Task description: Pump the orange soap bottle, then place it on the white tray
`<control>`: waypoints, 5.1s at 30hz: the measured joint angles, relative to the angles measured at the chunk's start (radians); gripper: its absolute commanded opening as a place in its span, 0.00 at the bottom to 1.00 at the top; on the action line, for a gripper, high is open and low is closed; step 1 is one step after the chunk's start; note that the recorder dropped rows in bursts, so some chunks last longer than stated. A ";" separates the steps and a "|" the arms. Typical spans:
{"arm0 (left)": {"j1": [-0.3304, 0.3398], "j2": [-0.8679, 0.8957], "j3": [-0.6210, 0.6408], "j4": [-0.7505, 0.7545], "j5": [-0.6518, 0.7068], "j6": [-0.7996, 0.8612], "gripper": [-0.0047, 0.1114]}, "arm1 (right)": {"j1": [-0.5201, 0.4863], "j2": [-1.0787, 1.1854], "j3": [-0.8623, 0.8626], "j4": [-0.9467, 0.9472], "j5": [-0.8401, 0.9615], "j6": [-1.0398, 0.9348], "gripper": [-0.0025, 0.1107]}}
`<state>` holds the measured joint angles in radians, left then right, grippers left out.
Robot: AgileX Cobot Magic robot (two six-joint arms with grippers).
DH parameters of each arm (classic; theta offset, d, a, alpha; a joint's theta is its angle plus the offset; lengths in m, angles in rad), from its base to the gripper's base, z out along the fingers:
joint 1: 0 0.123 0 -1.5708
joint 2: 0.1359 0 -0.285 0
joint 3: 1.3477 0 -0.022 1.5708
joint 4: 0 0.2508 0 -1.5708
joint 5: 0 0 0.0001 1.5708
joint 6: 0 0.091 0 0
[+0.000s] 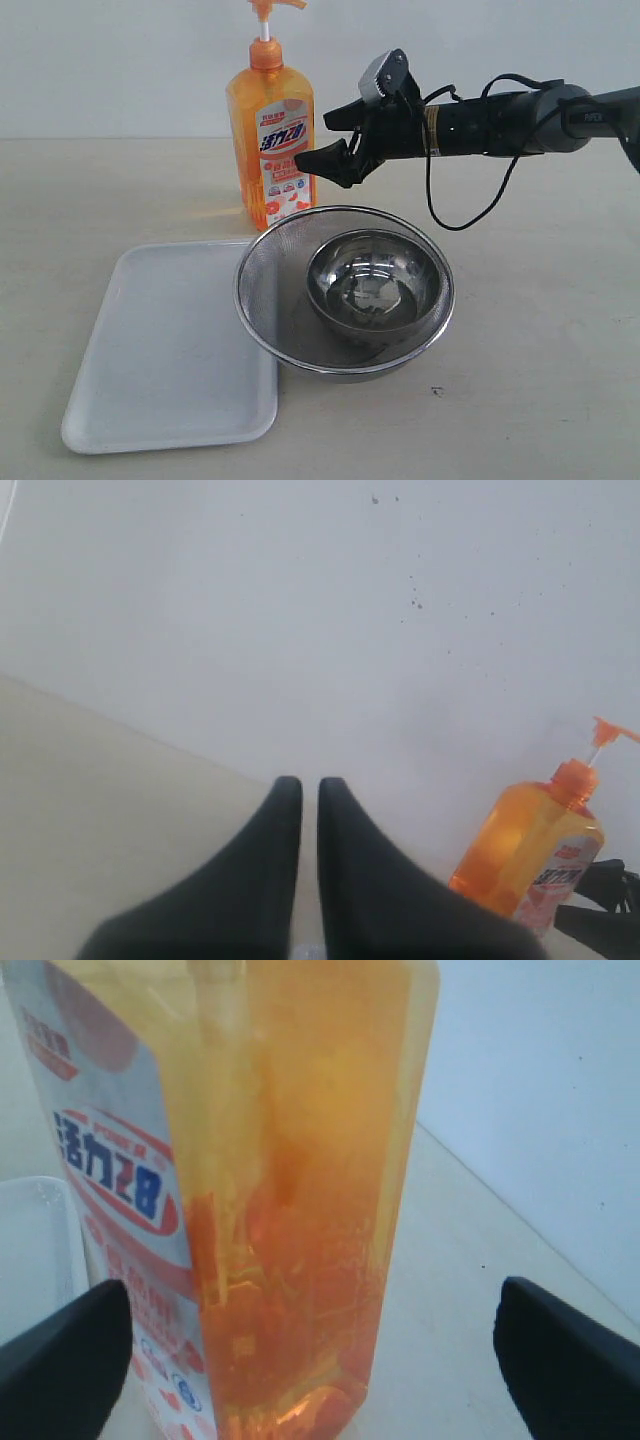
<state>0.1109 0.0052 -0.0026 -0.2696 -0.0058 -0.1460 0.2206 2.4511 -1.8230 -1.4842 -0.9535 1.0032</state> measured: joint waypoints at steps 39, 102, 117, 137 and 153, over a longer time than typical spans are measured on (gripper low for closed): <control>-0.158 0.835 -0.424 0.212 -0.231 0.092 0.08 | 0.000 0.000 0.000 0.005 0.077 0.010 0.62; -0.292 1.934 -1.015 0.887 -0.697 -0.407 0.08 | 0.020 -0.057 -0.059 0.013 0.242 0.081 0.02; -0.292 2.023 -1.138 1.003 -0.697 -0.536 0.08 | 0.020 -0.057 -0.059 -0.073 0.150 0.148 0.02; -0.310 2.049 -1.201 1.048 -0.614 -0.567 0.08 | 0.010 -0.066 -0.059 -0.225 0.087 0.195 0.02; -0.320 2.053 -1.233 1.046 -0.527 -0.521 0.08 | 0.020 -0.104 -0.059 -0.266 0.221 0.169 0.02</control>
<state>-0.2094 2.0581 -1.2358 0.7763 -0.5330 -0.6674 0.2403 2.3473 -1.8821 -1.7501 -0.7322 1.1720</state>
